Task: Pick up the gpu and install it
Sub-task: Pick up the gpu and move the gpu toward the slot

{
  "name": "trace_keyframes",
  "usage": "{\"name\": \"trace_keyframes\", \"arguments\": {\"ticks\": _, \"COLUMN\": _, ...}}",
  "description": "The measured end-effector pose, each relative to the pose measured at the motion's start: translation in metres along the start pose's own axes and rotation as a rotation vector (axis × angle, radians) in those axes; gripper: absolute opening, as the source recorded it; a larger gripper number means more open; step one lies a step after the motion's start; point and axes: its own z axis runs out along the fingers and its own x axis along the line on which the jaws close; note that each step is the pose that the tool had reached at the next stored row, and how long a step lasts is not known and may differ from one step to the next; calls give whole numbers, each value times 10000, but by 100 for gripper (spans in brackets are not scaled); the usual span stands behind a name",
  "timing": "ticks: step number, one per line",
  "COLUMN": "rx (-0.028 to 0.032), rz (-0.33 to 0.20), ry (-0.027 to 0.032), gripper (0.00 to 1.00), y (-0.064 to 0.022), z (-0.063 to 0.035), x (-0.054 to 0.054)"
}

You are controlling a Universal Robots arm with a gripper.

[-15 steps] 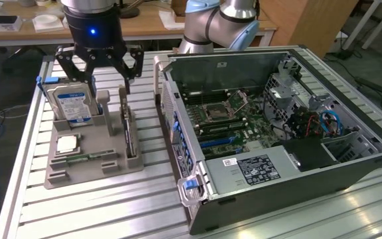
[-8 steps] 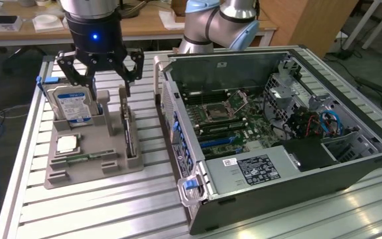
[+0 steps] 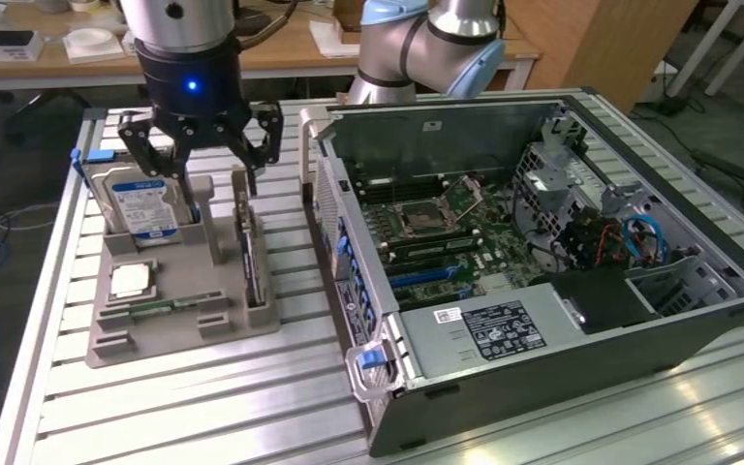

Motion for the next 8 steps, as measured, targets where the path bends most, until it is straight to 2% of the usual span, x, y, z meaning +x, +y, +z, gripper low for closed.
{"name": "trace_keyframes", "arguments": {"ticks": 8, "rx": 0, "rz": -1, "ry": 0, "gripper": 71, "y": -5, "z": 120, "x": -11}}
